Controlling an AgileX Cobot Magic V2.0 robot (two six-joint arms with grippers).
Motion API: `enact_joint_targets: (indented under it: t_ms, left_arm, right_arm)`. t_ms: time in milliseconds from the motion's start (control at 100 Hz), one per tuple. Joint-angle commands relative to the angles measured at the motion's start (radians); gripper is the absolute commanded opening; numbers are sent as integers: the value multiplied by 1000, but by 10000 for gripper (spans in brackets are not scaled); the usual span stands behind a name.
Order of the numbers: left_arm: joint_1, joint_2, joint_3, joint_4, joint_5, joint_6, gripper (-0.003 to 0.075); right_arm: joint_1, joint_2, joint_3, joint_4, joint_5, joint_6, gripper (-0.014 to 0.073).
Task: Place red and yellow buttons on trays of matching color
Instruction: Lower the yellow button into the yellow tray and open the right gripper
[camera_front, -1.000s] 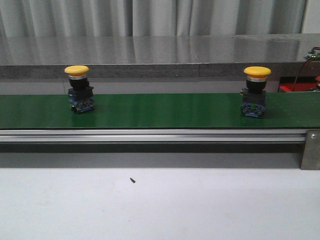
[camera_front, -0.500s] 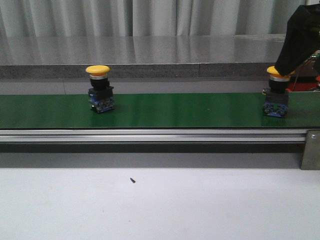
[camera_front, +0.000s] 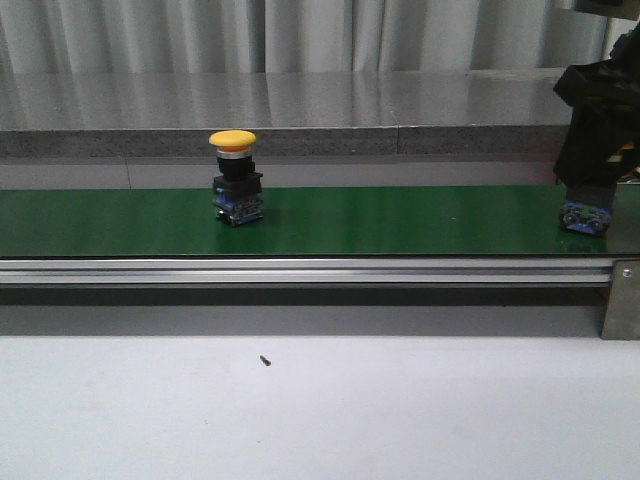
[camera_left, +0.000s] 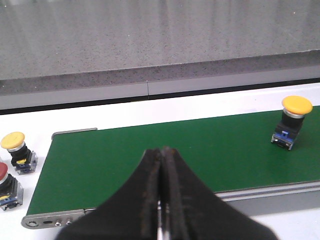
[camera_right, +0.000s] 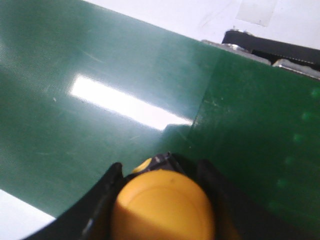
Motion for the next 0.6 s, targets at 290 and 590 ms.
enact_joint_targets:
  t_ms: [290,590]
  left_arm:
    - [-9,1,-27,-26,-56,-8,-20]
    - [-9,1,-27,-26,-56,-8,-20]
  right_arm:
    - [-134,-182,-28,-73,104,34,267]
    - [-410,-231,-11,-33,138,34,267]
